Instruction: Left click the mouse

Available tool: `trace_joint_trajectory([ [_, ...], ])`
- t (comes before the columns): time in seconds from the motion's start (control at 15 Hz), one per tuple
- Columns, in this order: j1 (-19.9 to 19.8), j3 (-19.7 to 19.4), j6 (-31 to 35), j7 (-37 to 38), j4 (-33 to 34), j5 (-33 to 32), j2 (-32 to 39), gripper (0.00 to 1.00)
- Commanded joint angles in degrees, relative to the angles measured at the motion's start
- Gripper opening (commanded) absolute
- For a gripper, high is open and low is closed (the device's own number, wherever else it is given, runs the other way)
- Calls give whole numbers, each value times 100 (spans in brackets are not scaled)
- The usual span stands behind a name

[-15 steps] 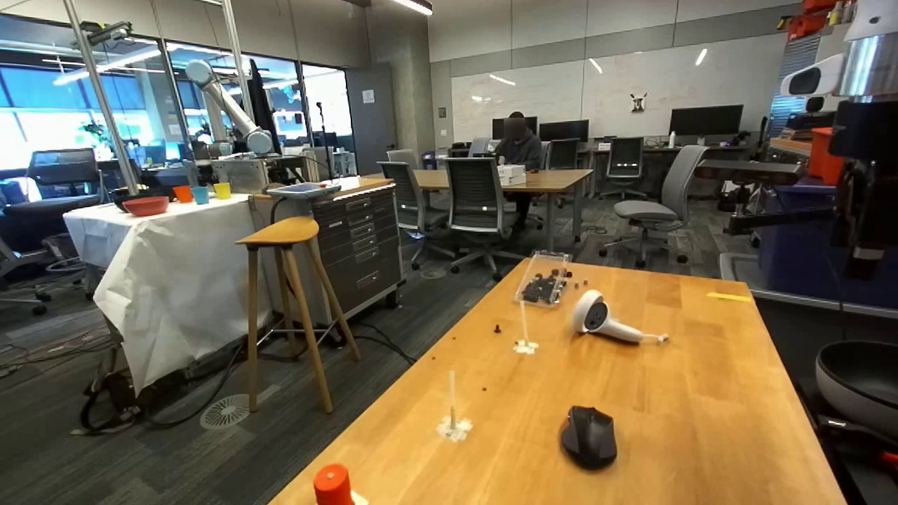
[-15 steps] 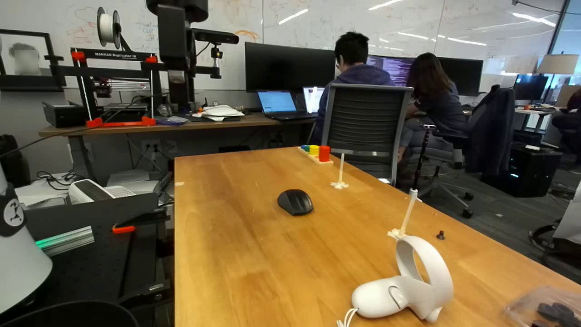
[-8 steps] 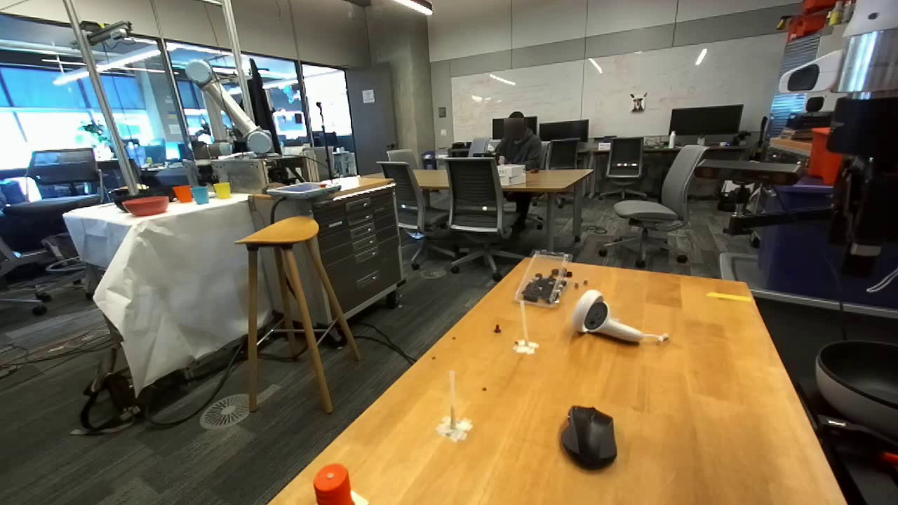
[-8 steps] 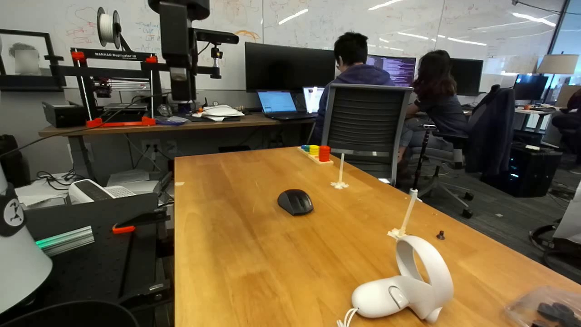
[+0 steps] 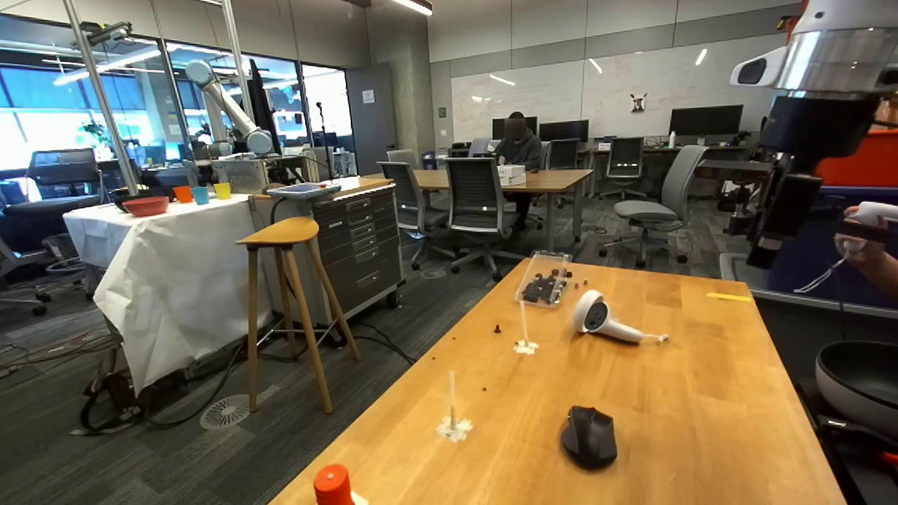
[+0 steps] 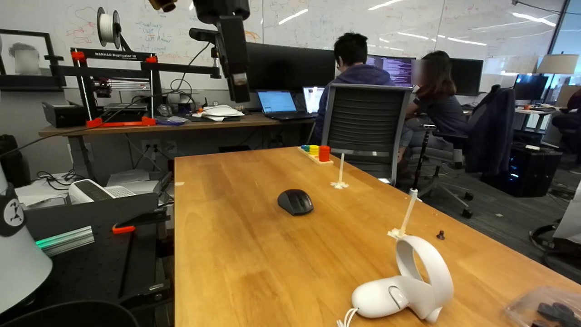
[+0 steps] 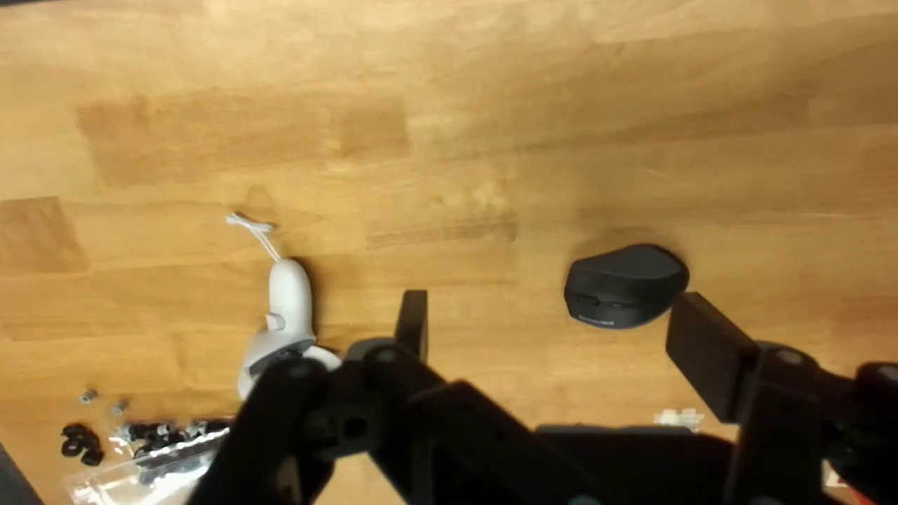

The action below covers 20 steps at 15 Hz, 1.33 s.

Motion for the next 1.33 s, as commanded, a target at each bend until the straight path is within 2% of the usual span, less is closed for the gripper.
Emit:
trace_joint_trajectory([
  [0.0,-83,181,1102,318,302,-141,1076,56],
  [0.27,-162,363,2181,707,571,-260,2128,27],
  [0.47,-275,533,2811,1163,824,-645,2829,2],
  [0.8,-468,716,3426,2223,1282,-1890,3725,1],
  [0.93,-433,670,3494,2651,1463,-2364,4033,0],
  [1.27,-253,548,3543,3240,1806,-2939,4702,0],
])
